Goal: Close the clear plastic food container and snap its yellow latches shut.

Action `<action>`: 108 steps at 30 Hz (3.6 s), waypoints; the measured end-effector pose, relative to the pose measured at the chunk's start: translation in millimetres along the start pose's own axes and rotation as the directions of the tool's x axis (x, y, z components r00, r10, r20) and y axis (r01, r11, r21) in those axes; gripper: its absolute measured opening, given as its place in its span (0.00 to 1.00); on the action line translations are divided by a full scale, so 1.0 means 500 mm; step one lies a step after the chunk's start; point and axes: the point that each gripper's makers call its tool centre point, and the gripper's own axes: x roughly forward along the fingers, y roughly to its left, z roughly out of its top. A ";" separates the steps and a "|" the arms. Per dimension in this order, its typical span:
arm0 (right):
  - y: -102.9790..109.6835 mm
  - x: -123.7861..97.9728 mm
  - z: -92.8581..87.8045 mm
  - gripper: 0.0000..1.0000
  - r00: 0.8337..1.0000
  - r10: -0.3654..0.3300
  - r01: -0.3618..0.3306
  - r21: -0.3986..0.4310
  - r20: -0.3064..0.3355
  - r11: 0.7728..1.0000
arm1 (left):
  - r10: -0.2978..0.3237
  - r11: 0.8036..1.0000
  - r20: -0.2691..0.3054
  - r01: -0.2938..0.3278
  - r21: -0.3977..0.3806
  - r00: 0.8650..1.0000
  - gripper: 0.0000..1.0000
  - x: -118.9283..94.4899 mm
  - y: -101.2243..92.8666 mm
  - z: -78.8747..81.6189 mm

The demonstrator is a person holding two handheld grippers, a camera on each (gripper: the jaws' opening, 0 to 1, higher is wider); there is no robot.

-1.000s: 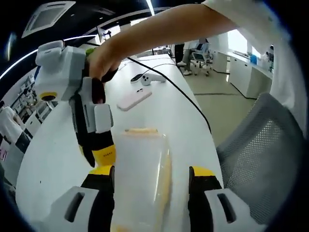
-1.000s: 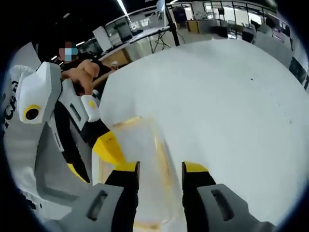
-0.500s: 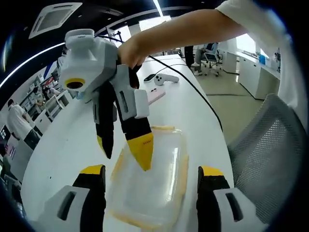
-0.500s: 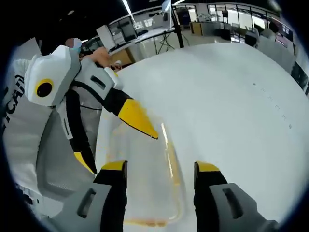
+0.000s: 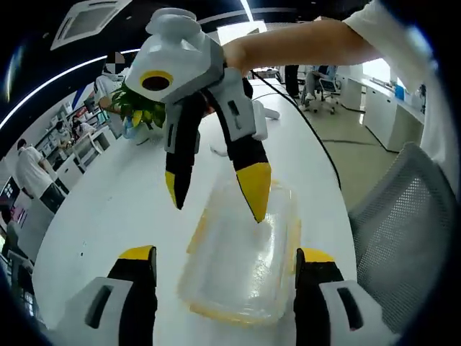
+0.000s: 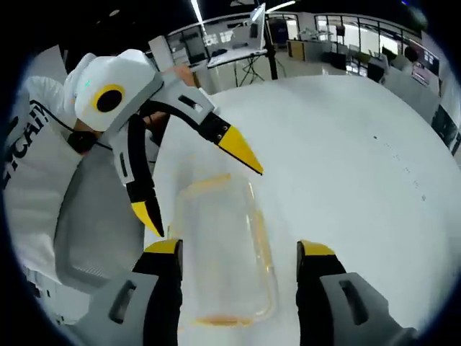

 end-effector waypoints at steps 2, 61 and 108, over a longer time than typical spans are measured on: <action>0.001 -0.005 -0.006 0.63 1.000 -0.011 0.011 -0.010 -0.011 1.000 | 0.001 1.000 -0.005 -0.001 -0.005 1.000 0.76 -0.003 0.003 -0.004; 0.028 0.006 -0.125 0.70 0.978 -0.126 0.093 -0.192 -0.165 0.977 | -0.105 0.993 -0.148 0.112 0.038 0.983 0.78 0.039 -0.043 -0.074; 0.034 0.032 -0.101 0.69 0.973 -0.125 0.079 -0.229 -0.194 0.970 | -0.092 0.993 -0.176 0.103 0.050 0.980 0.72 0.019 -0.033 -0.101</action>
